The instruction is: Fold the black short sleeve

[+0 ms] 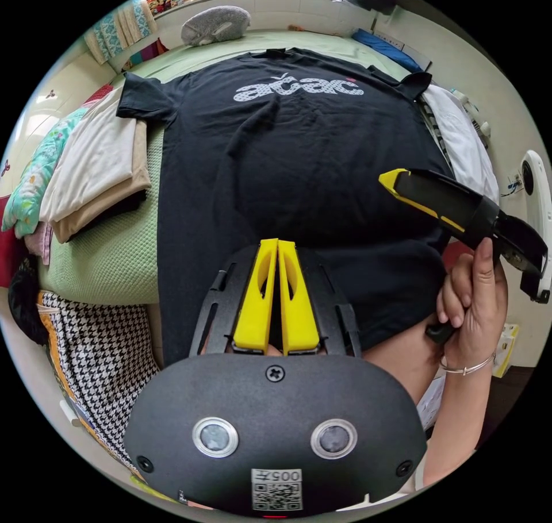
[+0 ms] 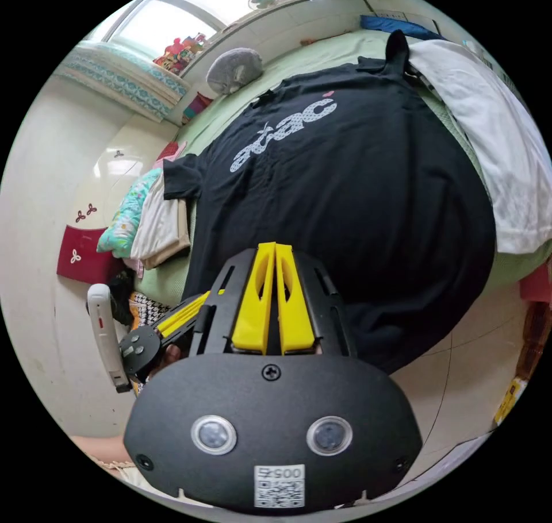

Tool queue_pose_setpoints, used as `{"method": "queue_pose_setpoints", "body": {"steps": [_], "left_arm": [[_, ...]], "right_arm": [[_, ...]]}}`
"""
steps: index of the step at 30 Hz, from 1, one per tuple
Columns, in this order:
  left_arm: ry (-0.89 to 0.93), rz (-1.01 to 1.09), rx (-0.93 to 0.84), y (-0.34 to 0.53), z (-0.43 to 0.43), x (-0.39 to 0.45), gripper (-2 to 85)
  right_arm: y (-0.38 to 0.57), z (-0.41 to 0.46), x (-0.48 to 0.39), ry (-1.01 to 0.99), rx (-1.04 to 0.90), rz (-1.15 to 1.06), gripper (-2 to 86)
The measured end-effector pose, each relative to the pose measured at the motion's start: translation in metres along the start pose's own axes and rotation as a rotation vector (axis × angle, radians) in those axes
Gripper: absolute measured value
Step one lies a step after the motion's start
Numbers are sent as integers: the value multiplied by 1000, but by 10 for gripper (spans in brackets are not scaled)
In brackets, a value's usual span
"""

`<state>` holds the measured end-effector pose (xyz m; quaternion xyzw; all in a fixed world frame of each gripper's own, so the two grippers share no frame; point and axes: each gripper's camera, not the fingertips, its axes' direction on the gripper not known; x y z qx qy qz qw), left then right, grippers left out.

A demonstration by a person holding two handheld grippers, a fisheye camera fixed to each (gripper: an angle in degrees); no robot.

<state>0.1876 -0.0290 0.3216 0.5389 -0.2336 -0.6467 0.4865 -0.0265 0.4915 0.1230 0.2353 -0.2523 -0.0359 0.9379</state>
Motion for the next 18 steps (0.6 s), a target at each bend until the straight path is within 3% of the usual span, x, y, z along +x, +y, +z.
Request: {"method": "queue_pose_setpoints", "body": {"steps": [14, 18], "left_arm": [[14, 16, 12, -1, -5, -27, -2], [51, -3, 32, 1, -10, -48, -2]], "right_arm": [[8, -26, 13, -82, -39, -1, -9], [23, -43, 20, -76, 48, 39, -9]]}}
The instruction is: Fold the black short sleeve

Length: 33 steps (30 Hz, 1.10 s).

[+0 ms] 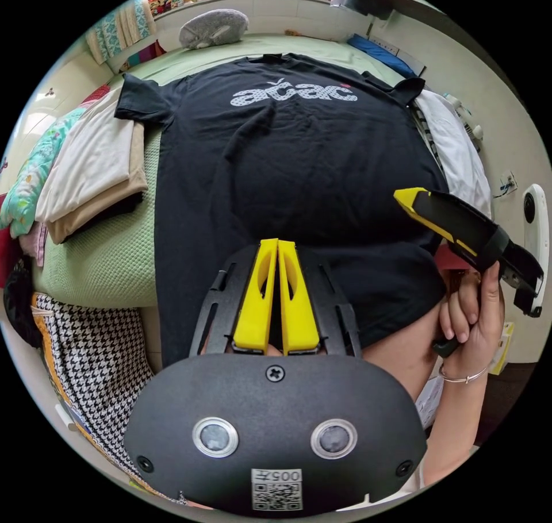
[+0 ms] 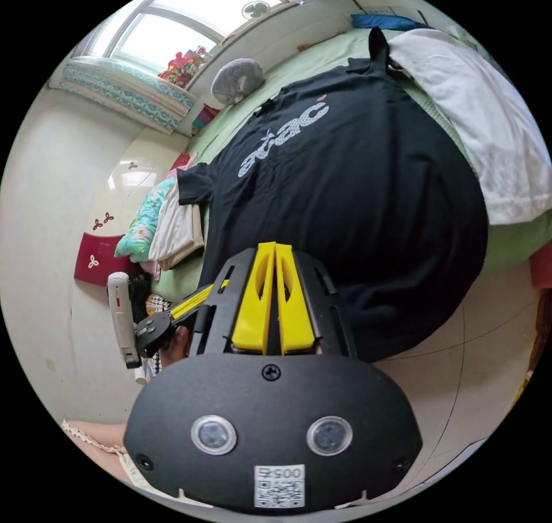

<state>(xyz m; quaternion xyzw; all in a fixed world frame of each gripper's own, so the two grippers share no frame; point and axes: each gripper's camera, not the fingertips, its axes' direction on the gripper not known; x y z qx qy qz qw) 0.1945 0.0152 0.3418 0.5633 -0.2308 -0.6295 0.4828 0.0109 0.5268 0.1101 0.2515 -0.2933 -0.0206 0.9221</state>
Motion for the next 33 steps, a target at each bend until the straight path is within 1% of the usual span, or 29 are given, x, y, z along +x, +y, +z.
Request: {"method": "queue_pose_setpoints", "body": {"steps": [5, 7, 10, 16, 17, 19, 22, 27, 29, 33], "left_arm": [[50, -31, 17, -2, -6, -32, -2], [59, -40, 17, -4, -7, -48, -2], [92, -58, 11, -8, -8, -71, -2], [180, -143, 29, -14, -12, -121, -2], [192, -150, 33, -15, -12, -126, -2], [238, -168, 57, -16, -15, -144, -2], [292, -191, 73, -18, -17, -167, -2], [330, -211, 88, -18, -21, -198, -2], [310, -223, 86, -18, -23, -207, -2], [304, -228, 90, -18, -27, -226, -2]], "right_arm": [[36, -20, -7, 71, 88, 3, -10], [55, -24, -21, 173, 132, -31, -10], [68, -14, -47, 264, 142, -119, -10], [64, 39, -103, 279, 67, -297, -10], [64, 45, -109, 283, 71, -314, -10], [70, 68, -134, 293, 131, -416, -11], [72, 109, -162, 293, 140, -522, -11], [65, 173, -190, 231, 41, -529, -11], [64, 186, -202, 199, 40, -570, -11], [57, 207, -222, 225, 57, -621, -11]]}}
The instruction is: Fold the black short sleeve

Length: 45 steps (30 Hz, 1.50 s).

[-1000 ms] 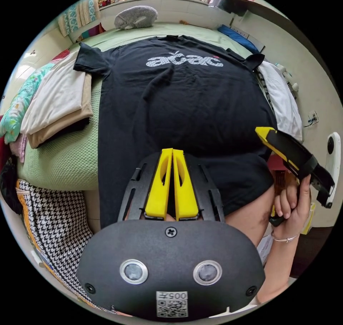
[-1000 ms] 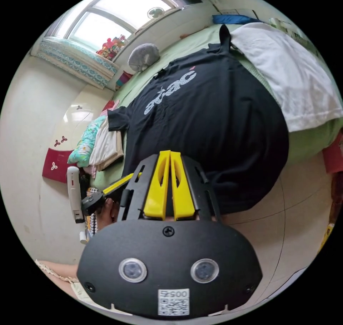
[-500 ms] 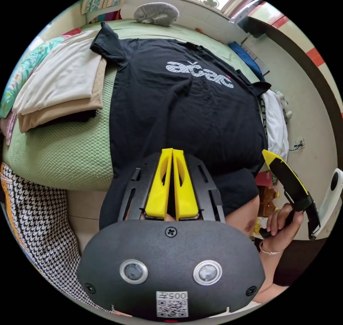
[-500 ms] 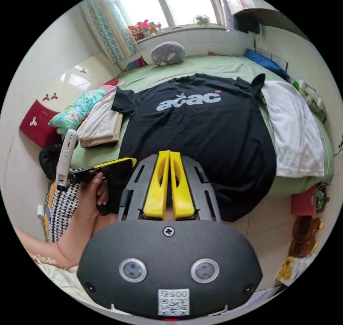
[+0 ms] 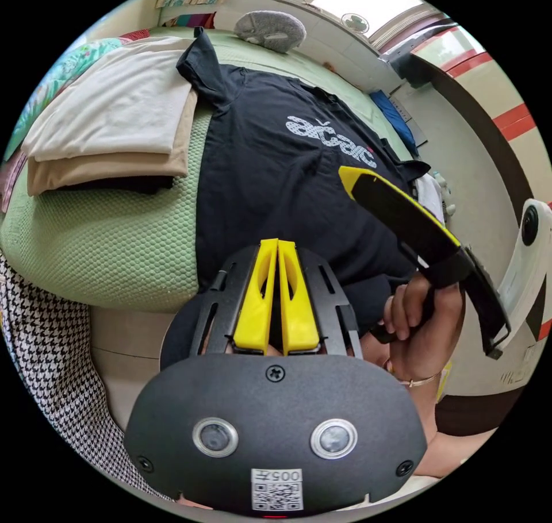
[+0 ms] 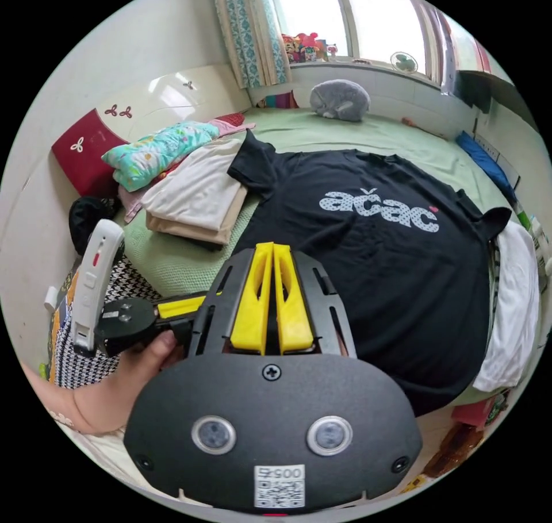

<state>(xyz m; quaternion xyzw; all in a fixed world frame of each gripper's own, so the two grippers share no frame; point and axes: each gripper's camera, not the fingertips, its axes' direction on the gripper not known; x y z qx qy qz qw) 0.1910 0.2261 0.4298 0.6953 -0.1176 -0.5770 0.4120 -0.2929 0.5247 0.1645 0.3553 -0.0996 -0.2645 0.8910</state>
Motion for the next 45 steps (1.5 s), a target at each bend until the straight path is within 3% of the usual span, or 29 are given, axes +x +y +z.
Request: {"method": "queue_pose_setpoints", "body": {"steps": [11, 15, 23, 28, 34, 37, 45], "left_arm": [[-44, -11, -27, -12, -16, -17, -2], [16, -1, -53, -24, -24, -25, -2], [-17, -33, 80, -58, -85, -45, -2], [-135, -16, 279, -105, -135, -59, -2], [-292, 35, 293, -163, -173, -70, 1], [-401, -71, 324, -169, -173, -93, 6], [-114, -7, 319, -168, -142, -129, 87]], "right_arm": [[-6, -35, 51, 103, 34, 29, -11], [-13, -31, 53, 187, 17, -15, -11], [-40, 17, 30, 159, -25, -67, -11], [-66, 39, 25, 122, 31, -74, -11], [-130, 62, 32, -27, 90, -39, -9], [-170, 80, 29, -117, 103, -52, -7], [-292, 160, -9, -201, -16, -231, 53]]}}
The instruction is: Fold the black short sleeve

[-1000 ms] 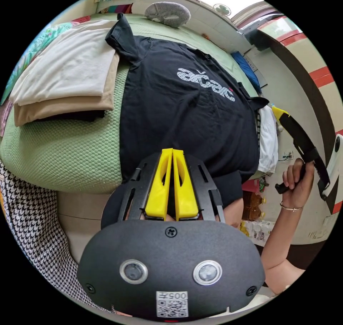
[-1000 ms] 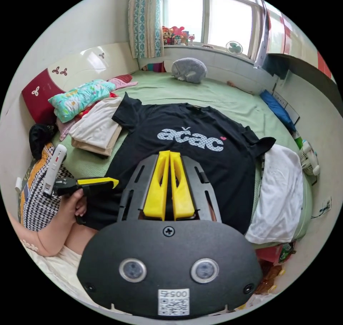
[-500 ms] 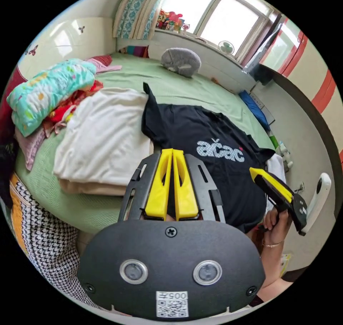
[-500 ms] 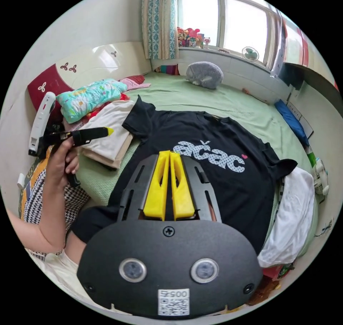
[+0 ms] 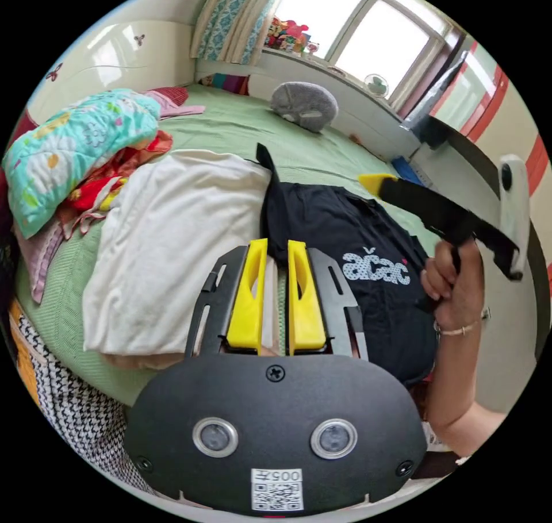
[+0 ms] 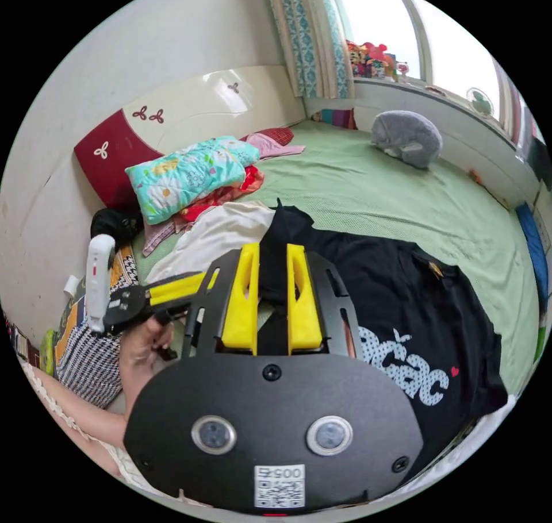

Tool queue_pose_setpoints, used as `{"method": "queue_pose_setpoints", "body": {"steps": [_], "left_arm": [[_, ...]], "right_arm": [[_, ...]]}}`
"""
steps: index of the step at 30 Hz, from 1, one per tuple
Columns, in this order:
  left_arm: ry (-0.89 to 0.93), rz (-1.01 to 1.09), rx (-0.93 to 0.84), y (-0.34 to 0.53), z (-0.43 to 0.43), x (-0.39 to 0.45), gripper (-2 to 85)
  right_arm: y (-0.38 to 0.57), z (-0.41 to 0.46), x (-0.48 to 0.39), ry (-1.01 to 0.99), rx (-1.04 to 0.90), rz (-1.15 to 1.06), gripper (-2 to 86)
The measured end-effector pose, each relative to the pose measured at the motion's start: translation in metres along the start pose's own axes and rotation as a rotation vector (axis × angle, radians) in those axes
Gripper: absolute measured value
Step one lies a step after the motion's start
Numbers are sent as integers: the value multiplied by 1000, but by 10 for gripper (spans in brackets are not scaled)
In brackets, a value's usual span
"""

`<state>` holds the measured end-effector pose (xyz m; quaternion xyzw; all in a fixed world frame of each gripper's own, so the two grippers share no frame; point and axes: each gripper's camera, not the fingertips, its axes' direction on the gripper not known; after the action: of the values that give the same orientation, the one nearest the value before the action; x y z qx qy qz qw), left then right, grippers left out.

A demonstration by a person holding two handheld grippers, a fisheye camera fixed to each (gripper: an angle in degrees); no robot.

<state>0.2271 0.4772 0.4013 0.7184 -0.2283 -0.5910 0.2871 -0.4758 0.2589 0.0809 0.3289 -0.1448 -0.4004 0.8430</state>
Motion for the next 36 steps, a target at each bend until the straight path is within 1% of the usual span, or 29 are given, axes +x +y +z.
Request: {"method": "queue_pose_setpoints", "body": {"steps": [2, 4, 5, 7, 8, 10, 14, 16, 18, 21, 24, 26, 28, 31, 34, 36], "left_arm": [[-33, 40, 5, -1, 6, 7, 109], [-98, 13, -5, -3, 16, 6, 130], [-100, -5, -2, -4, 19, 4, 136], [-43, -32, 44, -4, 25, -4, 155], [-29, -33, 31, -5, 27, -5, 155], [-22, -34, -3, -7, 34, -6, 143], [-53, -85, -5, -7, 45, -11, 76], [-62, -68, 53, -5, 44, -11, 34], [-69, -71, 44, -5, 46, -13, 24], [11, -60, 61, -2, 48, -16, 14], [65, 26, 111, 1, 43, -6, 11], [61, 90, 140, 2, 41, 6, 13], [84, 217, 163, 4, 45, 26, 19], [151, 342, 103, 4, 62, 47, 29], [254, 400, 79, 5, 72, 57, 40], [264, 417, 89, 5, 78, 61, 45]], "right_arm": [[-30, 23, 3, -16, -39, -11, 62], [-65, 52, 9, -25, -83, -10, 63], [-74, 60, 11, -22, -98, -10, 63], [-105, 91, 19, 10, -167, -2, 75], [-111, 99, 22, 17, -184, 2, 77], [-134, 130, 31, 16, -274, 21, 87], [-156, 158, 41, 63, -323, 41, 79], [-164, 165, 50, 76, -324, 74, 23], [-168, 160, 58, 51, -294, 98, 2], [-171, 145, 68, 44, -258, 93, -7], [-170, 118, 83, 65, -207, 103, -9], [-169, 97, 98, 64, -175, 123, -9], [-162, 71, 124, 71, -137, 165, -9], [-146, 50, 168, 64, -130, 251, -8], [-120, 44, 215, 117, -142, 342, -6], [-104, 49, 244, 135, -173, 399, -1]]}}
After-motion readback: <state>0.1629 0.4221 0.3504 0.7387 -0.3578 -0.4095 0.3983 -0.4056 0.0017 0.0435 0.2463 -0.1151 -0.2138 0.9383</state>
